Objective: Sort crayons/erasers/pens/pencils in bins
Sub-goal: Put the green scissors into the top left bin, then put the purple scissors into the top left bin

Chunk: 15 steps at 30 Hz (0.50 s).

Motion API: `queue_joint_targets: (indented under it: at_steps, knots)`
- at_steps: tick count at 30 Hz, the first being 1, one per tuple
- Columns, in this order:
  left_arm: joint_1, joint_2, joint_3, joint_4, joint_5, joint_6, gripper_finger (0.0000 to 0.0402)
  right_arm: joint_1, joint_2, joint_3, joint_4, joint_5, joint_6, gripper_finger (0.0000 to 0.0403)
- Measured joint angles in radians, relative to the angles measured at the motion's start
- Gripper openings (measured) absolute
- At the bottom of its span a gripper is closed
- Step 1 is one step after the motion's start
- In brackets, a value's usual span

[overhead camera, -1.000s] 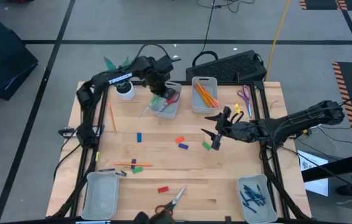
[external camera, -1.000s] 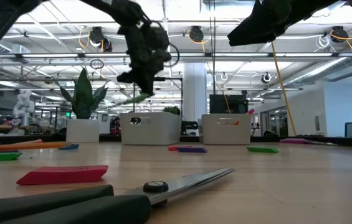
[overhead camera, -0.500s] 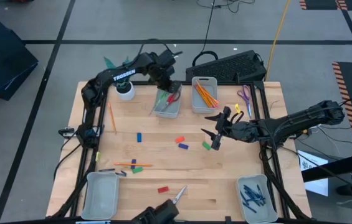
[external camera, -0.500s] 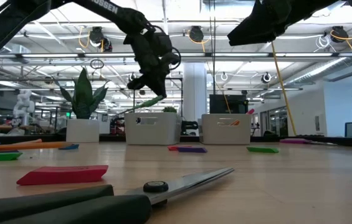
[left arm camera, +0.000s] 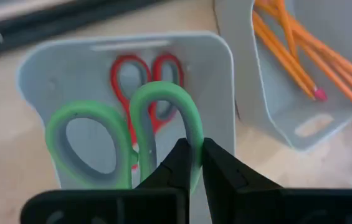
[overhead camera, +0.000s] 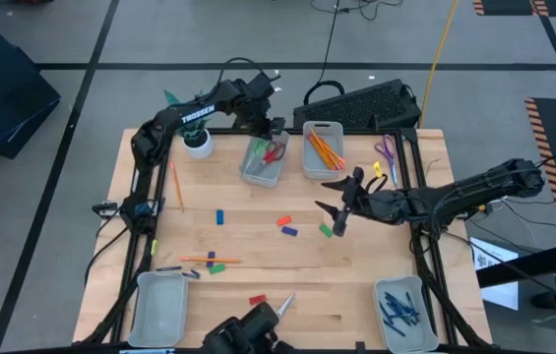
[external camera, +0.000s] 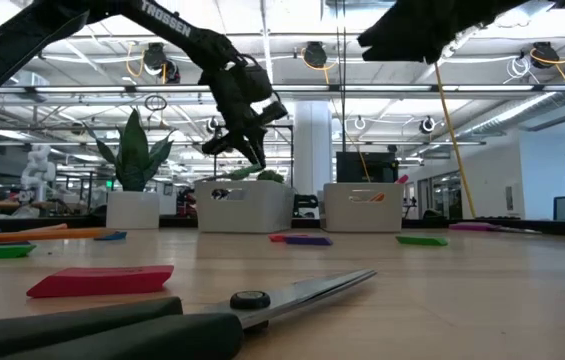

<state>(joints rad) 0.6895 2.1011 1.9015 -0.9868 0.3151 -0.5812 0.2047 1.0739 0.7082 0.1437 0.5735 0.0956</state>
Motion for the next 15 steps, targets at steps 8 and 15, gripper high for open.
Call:
queue_joint_targets:
  at_steps: [8,15]
  knots:
    - [-0.029,0.006,0.0,0.08,-0.069,0.088,0.0068,0.0,0.0,0.0,0.07,0.001,-0.037,0.024]
    - [-0.027,0.002,0.0,0.072,-0.04,0.157,0.0166,0.0,-0.001,0.0,0.047,0.001,-0.114,0.024]
